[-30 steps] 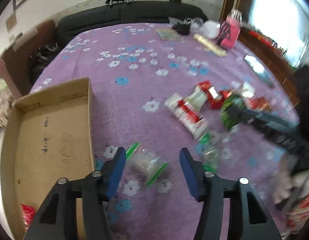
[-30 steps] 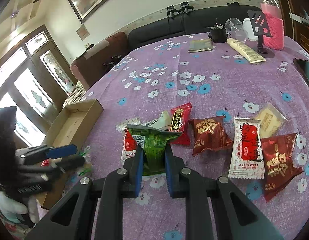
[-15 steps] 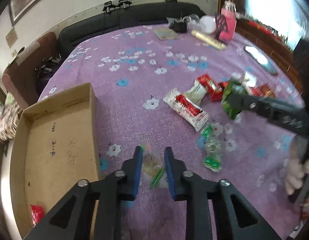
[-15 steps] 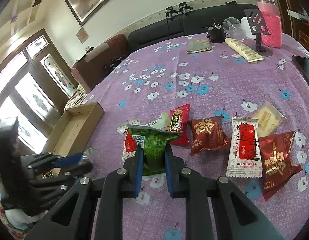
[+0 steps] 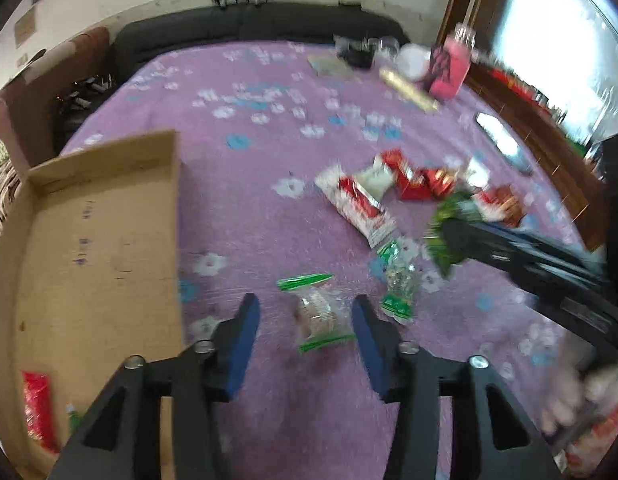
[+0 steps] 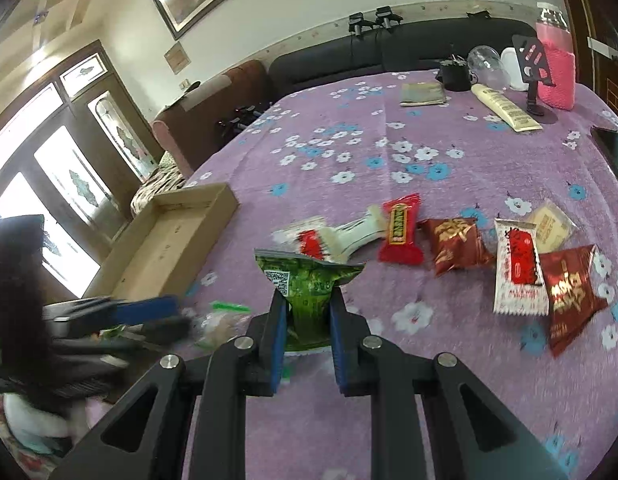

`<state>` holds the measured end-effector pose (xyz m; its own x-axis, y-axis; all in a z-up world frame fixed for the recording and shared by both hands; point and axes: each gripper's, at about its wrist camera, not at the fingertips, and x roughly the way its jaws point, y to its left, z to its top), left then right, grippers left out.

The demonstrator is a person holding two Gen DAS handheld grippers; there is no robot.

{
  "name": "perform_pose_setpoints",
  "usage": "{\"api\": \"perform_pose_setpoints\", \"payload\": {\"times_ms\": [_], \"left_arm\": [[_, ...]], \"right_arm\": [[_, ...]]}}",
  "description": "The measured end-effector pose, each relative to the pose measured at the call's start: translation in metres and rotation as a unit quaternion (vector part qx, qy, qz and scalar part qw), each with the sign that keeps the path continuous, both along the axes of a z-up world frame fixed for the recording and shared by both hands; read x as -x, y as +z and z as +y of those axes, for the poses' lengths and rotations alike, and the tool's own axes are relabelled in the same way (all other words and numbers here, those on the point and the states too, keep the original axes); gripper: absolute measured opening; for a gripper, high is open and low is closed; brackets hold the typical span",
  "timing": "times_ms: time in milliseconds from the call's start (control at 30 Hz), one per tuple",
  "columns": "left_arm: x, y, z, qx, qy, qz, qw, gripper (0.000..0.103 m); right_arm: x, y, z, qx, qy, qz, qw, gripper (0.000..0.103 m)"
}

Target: Organize snacks

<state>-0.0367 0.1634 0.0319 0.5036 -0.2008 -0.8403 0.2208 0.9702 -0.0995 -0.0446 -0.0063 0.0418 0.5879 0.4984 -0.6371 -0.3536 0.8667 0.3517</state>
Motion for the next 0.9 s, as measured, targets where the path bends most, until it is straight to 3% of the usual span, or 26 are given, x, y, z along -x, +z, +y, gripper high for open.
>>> {"api": "perform_pose_setpoints", "payload": {"times_ms": [67, 100, 133, 167, 267, 400, 500, 667, 900], "left_arm": [[-0.01, -0.016, -0.015, -0.044, -0.005, 0.021, 0.9988, 0.053], [-0.01, -0.016, -0.023, -0.069, -0.011, 0.002, 0.9975, 0.053], [-0.009, -0.016, -0.028, -0.072, -0.021, -0.001, 0.9972, 0.044], [-0.009, -0.014, -0.03, -0.059, -0.025, 0.005, 0.9979, 0.032], [-0.002, -0.008, -0.03, -0.047, -0.027, -0.011, 0.9985, 0.031], [0.013, 0.007, -0.012, 0.001, -0.013, -0.029, 0.9995, 0.031], [0.028, 0.028, 0.02, 0.048, 0.004, -0.045, 0.9978, 0.031], [0.046, 0.053, 0.086, 0.056, 0.066, -0.08, 0.993, 0.032], [0.039, 0.033, 0.185, 0.048, 0.16, -0.063, 0.9839, 0.032]], "right_arm": [[0.008, 0.006, -0.002, -0.002, 0.004, -0.005, 1.0, 0.019], [0.011, 0.009, -0.003, -0.002, 0.004, -0.008, 1.0, 0.019], [0.015, 0.012, -0.005, -0.001, 0.005, -0.01, 1.0, 0.019], [0.018, 0.015, -0.007, -0.001, 0.004, -0.012, 1.0, 0.019], [0.024, 0.02, -0.01, -0.003, 0.006, -0.011, 1.0, 0.019], [0.027, 0.026, -0.006, -0.001, 0.013, -0.013, 1.0, 0.019], [0.027, 0.032, 0.007, -0.01, 0.03, -0.01, 0.999, 0.019], [0.021, 0.038, 0.055, -0.021, 0.076, 0.003, 0.997, 0.019], [0.013, 0.023, 0.164, -0.003, 0.156, 0.043, 0.987, 0.019]]}}
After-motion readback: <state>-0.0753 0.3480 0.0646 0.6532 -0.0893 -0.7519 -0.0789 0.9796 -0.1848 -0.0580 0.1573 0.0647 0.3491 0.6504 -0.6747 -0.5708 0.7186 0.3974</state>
